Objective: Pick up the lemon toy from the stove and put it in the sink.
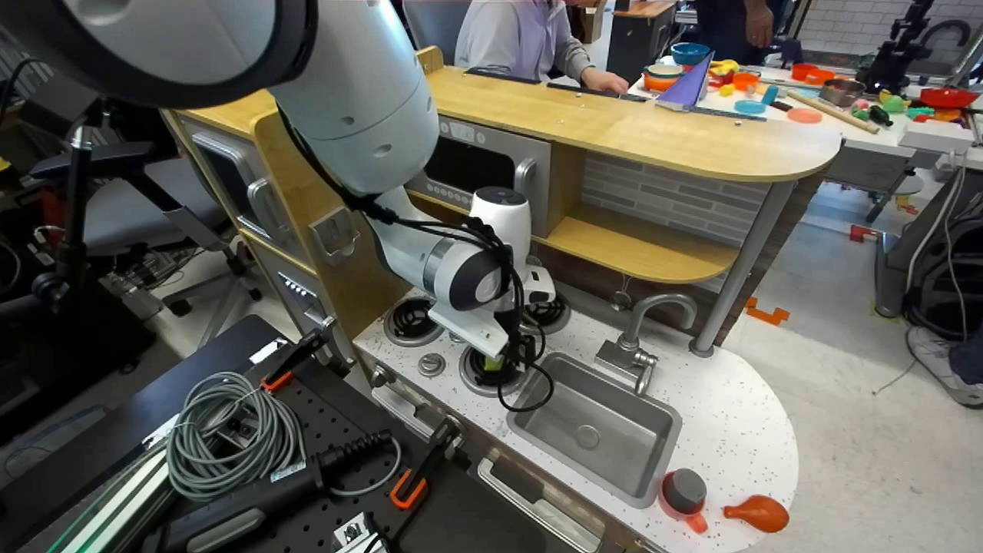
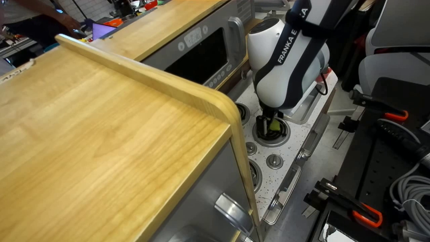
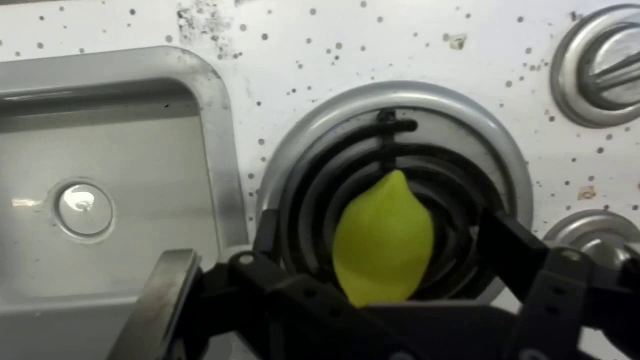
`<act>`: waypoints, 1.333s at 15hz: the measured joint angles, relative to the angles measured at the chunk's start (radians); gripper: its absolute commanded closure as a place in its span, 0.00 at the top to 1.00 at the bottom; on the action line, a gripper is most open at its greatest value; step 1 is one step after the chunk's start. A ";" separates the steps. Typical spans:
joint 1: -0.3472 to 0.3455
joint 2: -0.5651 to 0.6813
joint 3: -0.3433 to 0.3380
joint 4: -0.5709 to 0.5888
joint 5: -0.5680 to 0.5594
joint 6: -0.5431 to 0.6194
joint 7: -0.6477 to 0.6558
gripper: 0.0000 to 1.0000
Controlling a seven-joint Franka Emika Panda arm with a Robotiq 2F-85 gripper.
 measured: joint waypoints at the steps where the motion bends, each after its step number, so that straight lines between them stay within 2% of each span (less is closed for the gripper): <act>1: -0.002 0.001 0.012 0.010 0.006 -0.020 -0.001 1.00; 5: -0.004 0.004 0.031 0.028 0.012 -0.061 -0.001 1.00; 7: -0.004 0.011 0.030 0.032 0.012 -0.063 -0.001 0.74; 10: -0.003 0.019 0.020 0.040 0.011 -0.065 -0.001 0.50; 12: -0.002 0.015 0.022 0.039 0.011 -0.068 -0.002 0.46; 16: 0.006 0.007 0.031 0.033 0.011 -0.068 -0.002 0.19; 20: 0.010 -0.002 0.017 0.021 0.009 -0.068 -0.005 0.16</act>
